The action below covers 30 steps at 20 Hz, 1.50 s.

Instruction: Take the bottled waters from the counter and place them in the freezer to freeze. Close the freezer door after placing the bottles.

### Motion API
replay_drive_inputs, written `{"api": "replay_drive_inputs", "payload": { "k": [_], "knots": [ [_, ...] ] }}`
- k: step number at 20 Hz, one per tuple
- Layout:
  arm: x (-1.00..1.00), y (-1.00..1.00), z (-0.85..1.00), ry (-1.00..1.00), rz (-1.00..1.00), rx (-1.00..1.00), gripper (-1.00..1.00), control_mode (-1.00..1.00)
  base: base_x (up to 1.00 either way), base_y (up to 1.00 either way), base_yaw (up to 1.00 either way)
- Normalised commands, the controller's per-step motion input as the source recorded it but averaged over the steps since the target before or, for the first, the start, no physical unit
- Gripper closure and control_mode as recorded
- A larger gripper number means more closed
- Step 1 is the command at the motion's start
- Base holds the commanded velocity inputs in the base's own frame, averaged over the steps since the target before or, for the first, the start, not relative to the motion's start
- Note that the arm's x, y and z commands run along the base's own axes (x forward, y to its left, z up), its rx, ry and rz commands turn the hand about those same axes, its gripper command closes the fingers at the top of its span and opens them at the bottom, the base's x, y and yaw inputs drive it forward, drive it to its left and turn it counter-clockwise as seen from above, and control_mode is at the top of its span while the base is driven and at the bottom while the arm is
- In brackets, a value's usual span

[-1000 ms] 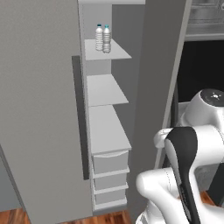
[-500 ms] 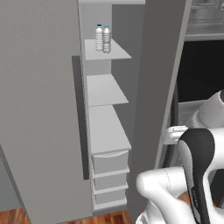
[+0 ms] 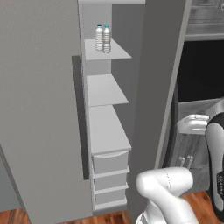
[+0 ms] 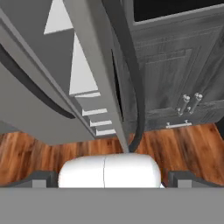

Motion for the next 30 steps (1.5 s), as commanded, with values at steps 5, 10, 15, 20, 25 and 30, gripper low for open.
{"api": "replay_drive_inputs", "payload": {
  "k": [5, 10, 15, 20, 25, 30],
  "knots": [
    [0.23, -0.26, 0.01, 0.01, 0.00, 0.08, -1.00, -1.00, 0.00, 0.00, 0.00],
    [0.46, -0.21, 0.00, -0.03, 0.00, 0.10, -1.00, -1.00, 0.00, 0.00, 0.00],
    [0.45, -0.26, 0.00, -0.01, 0.02, 0.09, -1.00, -1.00, 0.00, 0.00, 0.00],
    [0.50, -0.25, 0.00, -0.01, 0.04, 0.04, -1.00, -1.00, 0.00, 0.00, 0.00],
    [0.48, -0.04, 0.00, 0.00, 0.03, 0.00, -1.00, -1.00, 0.00, 0.00, 0.00],
    [0.32, 0.00, -0.01, -0.02, 0.06, 0.00, -1.00, -1.00, 0.00, 0.00, 0.00]
  ]
}}
